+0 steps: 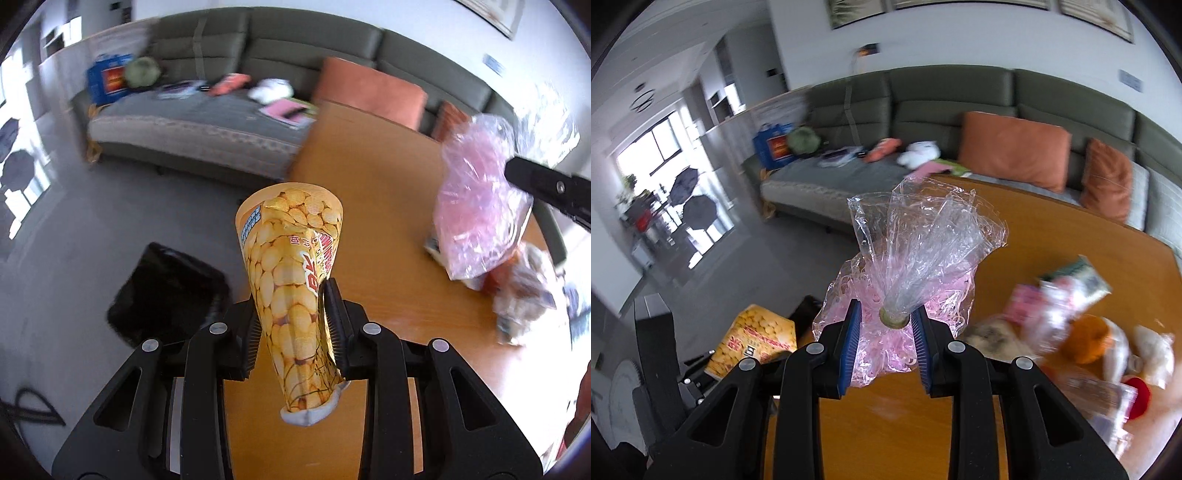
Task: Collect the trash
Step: 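Carry both items over the black bin and open both tools to drop them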
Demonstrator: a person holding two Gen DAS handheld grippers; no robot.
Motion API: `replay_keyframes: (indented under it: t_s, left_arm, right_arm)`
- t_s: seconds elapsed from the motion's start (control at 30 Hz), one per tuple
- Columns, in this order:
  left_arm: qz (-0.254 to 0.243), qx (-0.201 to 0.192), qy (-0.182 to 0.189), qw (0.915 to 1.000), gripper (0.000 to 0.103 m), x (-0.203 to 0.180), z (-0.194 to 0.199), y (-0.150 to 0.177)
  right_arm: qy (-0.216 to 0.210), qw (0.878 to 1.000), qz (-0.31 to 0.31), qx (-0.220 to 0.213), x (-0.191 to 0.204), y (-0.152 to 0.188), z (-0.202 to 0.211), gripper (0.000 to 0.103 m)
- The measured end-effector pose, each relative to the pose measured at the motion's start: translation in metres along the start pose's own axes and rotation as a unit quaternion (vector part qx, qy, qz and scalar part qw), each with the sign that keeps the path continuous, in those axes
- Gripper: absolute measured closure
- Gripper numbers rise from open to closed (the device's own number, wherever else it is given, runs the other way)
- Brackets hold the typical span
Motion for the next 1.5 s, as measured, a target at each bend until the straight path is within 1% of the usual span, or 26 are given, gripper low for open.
replay_keyframes:
  t_s: [0.13, 0.3, 0.5, 0.6, 0.73, 0.77, 0.8, 0.83, 0.87, 0.97, 1.07, 1.23, 1.37, 1.5]
  left_arm:
    - [0.032, -0.005, -0.042, 0.9986, 0.071, 0.056, 0.008, 0.000]
    - [0.065, 0.001, -0.080, 0.9946, 0.071, 0.116, 0.006, 0.000]
    - [0.087, 0.016, -0.109, 0.9901, 0.071, 0.172, -0.005, -0.001]
    - [0.092, 0.031, -0.123, 0.9876, 0.071, 0.197, -0.019, -0.002]
    - [0.098, 0.043, -0.135, 0.9850, 0.069, 0.223, -0.033, -0.004]
    - [0.098, 0.043, -0.136, 0.9850, 0.069, 0.224, -0.035, -0.005]
    - [0.095, 0.045, -0.143, 0.9841, 0.053, 0.229, -0.041, -0.008]
    - [0.095, 0.048, -0.149, 0.9831, 0.012, 0.230, -0.044, -0.009]
    - [0.094, 0.050, -0.157, 0.9819, 0.007, 0.233, -0.048, -0.010]
    - [0.089, 0.048, -0.176, 0.9793, 0.006, 0.241, -0.052, -0.014]
    - [0.110, 0.042, -0.178, 0.9769, 0.006, 0.250, -0.047, -0.012]
    - [0.116, 0.041, -0.184, 0.9752, 0.006, 0.251, -0.039, -0.009]
    - [0.120, 0.039, -0.182, 0.9752, 0.006, 0.245, -0.032, -0.006]
    - [0.114, 0.034, -0.174, 0.9775, 0.006, 0.231, -0.023, -0.005]
  right_arm:
    - [-0.034, 0.999, 0.020, 0.012, 0.048, -0.005, -0.024, 0.074]
    - [-0.071, 0.996, 0.042, 0.033, 0.105, -0.010, -0.058, 0.074]
    - [-0.101, 0.990, 0.066, 0.067, 0.161, -0.012, -0.103, 0.073]
    - [-0.117, 0.987, 0.068, 0.087, 0.184, -0.014, -0.130, 0.073]
    - [-0.138, 0.982, 0.069, 0.113, 0.211, -0.013, -0.163, 0.073]
    - [-0.144, 0.980, 0.069, 0.118, 0.220, -0.014, -0.173, 0.066]
    - [-0.147, 0.979, 0.071, 0.123, 0.227, -0.016, -0.181, 0.053]
    - [-0.149, 0.978, 0.073, 0.127, 0.232, -0.018, -0.189, 0.047]
    - [-0.148, 0.978, 0.075, 0.125, 0.238, -0.021, -0.196, 0.044]
    - [-0.133, 0.980, 0.094, 0.117, 0.250, -0.028, -0.207, 0.044]
    - [-0.127, 0.981, 0.104, 0.108, 0.249, -0.033, -0.205, 0.044]
    - [-0.123, 0.981, 0.105, 0.103, 0.243, -0.035, -0.209, 0.044]
    - [-0.115, 0.983, 0.102, 0.098, 0.235, -0.036, -0.198, 0.044]
    - [-0.110, 0.985, 0.096, 0.088, 0.222, -0.038, -0.179, 0.044]
Point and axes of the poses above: each gripper's, at about its wrist camera, not at the fingertips, and z roughly against the way its jaws point, x to its left, y to its underside, the point moved 1 cm from there along -z, roughly the way its jaws point, and after that the axes turned 8 degrees about -x, right-handed, at the moved point
